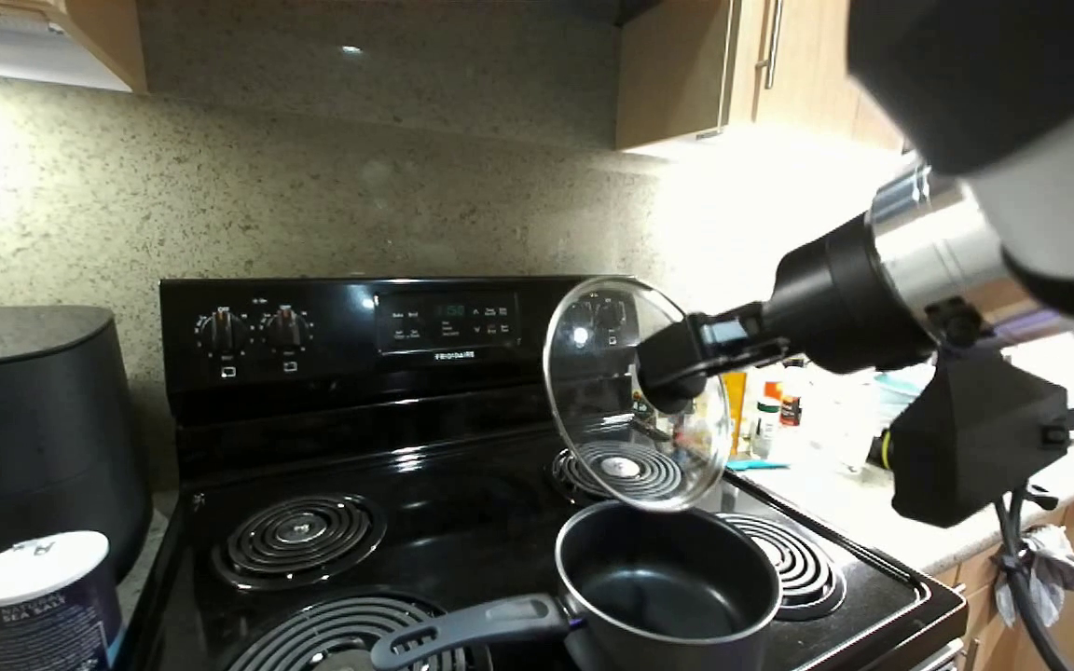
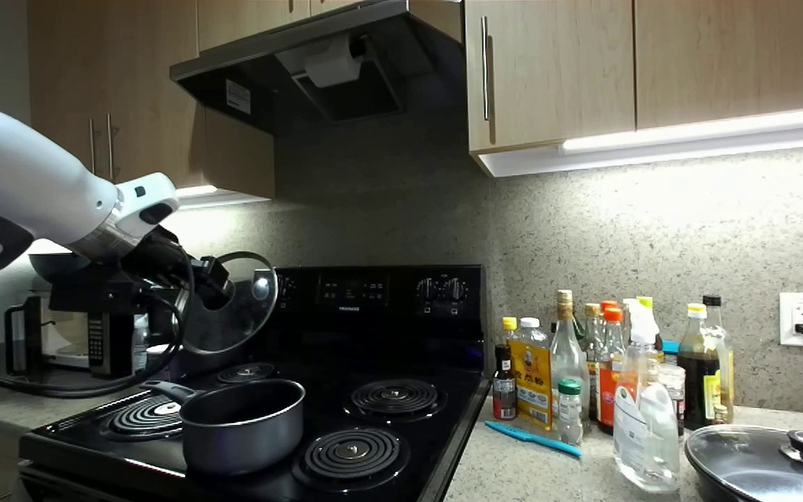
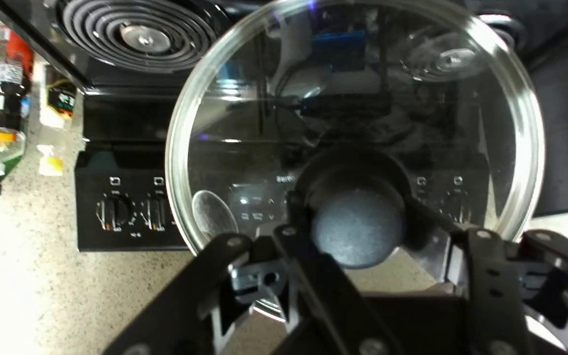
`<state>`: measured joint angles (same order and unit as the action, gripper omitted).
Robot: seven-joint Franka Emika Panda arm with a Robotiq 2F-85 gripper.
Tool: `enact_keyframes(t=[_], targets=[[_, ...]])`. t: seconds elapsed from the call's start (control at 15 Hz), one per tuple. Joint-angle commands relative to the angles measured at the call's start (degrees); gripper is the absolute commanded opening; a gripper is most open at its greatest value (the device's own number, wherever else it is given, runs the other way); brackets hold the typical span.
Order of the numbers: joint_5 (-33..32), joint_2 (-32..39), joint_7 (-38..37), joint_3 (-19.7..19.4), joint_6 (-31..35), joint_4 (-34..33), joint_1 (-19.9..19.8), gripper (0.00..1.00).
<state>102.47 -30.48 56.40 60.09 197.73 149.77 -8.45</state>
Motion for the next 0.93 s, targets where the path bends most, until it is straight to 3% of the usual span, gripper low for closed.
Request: enact_keyframes(t=[0.0, 0.2, 0.27, 0.6, 0.67, 0.73, 0.87], targets=[[7.84, 0.30, 9.01, 3.47, 1.00, 0.87, -5.68, 0.23], [14.42, 2.09, 14.38, 3.92, 1.05, 0.50, -6.97, 0.23], [10.22, 1.34, 9.47, 3.51, 0.01, 1.58, -6.27, 0.48], [12.12, 2.17, 11.08, 3.81, 0.01, 1.59, -6.50, 0.48], [12.12, 2.17, 11.08, 3.82, 0.01, 1.58, -6.50, 0.23], [14.05, 8.81, 14.10, 1.37, 1.75, 1.08, -4.16, 0.23], [16.63, 12.23, 16.26, 1.74, 1.99, 2.33, -4.49, 0.23]])
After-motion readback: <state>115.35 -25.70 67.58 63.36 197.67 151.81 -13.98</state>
